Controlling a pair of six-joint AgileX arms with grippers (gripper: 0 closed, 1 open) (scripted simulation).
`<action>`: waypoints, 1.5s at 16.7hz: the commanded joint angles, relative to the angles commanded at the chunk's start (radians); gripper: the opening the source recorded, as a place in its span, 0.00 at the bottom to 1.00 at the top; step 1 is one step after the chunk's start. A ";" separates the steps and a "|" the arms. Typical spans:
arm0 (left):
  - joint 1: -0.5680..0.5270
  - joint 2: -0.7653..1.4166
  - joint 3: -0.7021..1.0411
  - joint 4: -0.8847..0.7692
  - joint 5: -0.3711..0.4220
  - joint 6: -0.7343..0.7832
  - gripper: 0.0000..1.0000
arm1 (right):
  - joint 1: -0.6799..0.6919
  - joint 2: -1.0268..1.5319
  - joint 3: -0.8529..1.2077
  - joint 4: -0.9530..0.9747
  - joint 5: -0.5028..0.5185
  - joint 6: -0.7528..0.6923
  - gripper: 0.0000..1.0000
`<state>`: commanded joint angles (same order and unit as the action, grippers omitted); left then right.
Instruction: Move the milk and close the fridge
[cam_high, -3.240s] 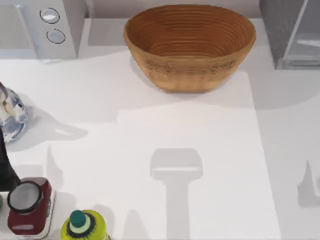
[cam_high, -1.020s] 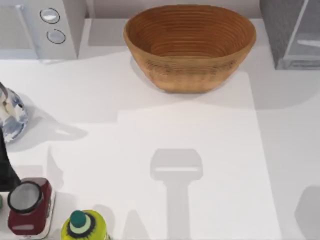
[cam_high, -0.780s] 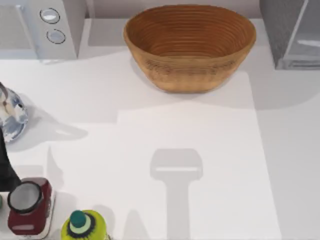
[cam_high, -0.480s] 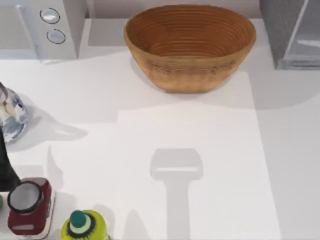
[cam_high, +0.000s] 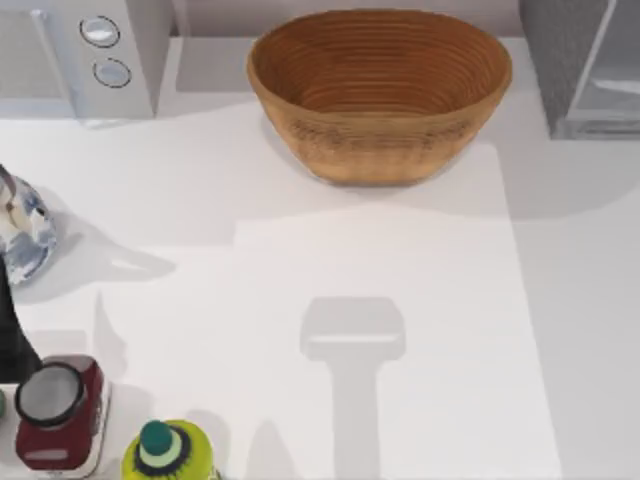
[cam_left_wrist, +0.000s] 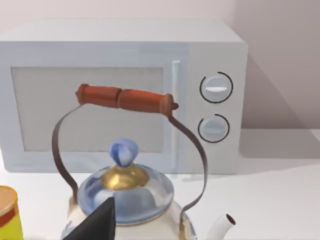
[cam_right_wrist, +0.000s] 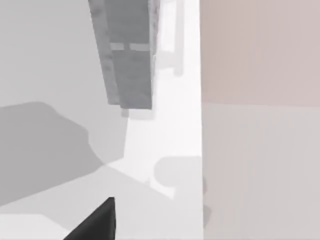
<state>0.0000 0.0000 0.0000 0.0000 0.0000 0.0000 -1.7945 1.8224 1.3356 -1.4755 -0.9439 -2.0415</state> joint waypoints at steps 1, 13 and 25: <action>0.000 0.000 0.000 0.000 0.000 0.000 1.00 | 0.022 0.003 0.002 0.022 0.000 0.020 1.00; 0.000 0.000 0.000 0.000 0.000 0.000 1.00 | 0.621 0.034 0.022 0.847 0.074 0.912 1.00; 0.000 0.000 0.000 0.000 0.000 0.000 1.00 | 0.863 0.012 -0.033 1.171 0.184 1.396 1.00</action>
<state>0.0000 0.0000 0.0000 0.0000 0.0000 0.0000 -0.9311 1.8340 1.3024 -0.3040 -0.7597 -0.6456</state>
